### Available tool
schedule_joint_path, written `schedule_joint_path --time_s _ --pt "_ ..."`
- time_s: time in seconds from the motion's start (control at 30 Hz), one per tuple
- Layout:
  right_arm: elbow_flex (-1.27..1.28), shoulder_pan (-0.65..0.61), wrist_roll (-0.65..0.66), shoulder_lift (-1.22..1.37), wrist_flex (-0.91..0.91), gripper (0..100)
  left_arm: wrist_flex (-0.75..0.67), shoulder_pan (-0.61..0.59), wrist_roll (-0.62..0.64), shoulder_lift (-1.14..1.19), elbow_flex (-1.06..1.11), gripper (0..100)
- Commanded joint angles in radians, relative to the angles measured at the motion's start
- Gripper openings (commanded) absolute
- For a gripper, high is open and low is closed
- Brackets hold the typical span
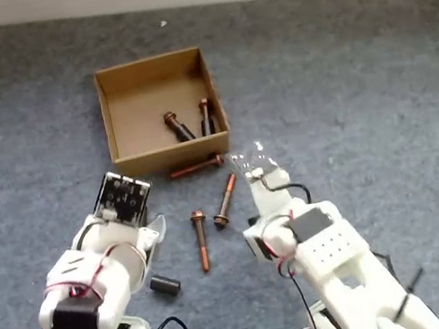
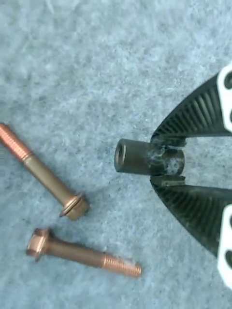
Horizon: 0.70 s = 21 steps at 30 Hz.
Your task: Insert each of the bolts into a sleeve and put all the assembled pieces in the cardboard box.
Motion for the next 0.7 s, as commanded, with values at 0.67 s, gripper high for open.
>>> schedule_joint_path --time_s 0.67 --pt "0.091 0.291 -0.106 -0.251 -0.179 0.5 -0.173 0.271 0.370 1.230 -0.450 21"
